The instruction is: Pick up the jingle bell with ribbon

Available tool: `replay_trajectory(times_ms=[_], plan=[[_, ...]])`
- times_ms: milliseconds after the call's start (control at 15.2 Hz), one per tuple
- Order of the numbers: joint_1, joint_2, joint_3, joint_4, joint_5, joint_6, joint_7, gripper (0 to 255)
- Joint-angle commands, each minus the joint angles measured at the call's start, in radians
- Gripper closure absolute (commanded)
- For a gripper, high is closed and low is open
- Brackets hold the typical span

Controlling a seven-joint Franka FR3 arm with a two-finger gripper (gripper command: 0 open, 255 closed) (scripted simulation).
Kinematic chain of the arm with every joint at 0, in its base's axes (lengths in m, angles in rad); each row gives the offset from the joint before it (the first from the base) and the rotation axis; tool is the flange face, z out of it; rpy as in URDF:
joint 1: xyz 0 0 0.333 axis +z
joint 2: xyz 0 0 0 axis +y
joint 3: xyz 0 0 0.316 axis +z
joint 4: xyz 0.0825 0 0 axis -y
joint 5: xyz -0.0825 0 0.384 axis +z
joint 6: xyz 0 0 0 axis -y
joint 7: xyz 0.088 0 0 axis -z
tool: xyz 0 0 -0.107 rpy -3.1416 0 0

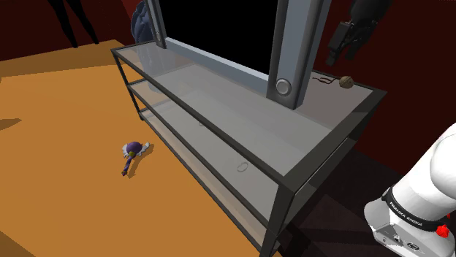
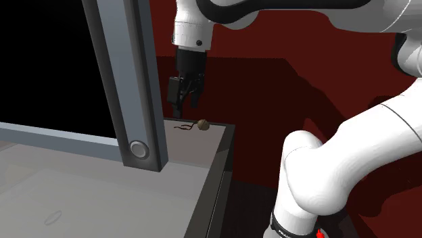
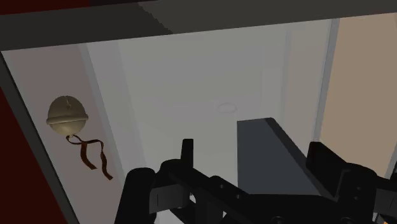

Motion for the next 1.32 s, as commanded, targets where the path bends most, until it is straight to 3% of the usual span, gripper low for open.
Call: replay_trajectory(times_ms=[0, 726, 1254], plan=[[0.0, 0.0, 0.0, 0.0, 0.0, 0.0, 0.0, 0], [-0.082, 0.263, -0.145, 0.03, -0.131, 0.177, -0.14, 0], [-0.125, 0.473, -0.232, 0.114, -0.182, 0.279, -0.222, 0]])
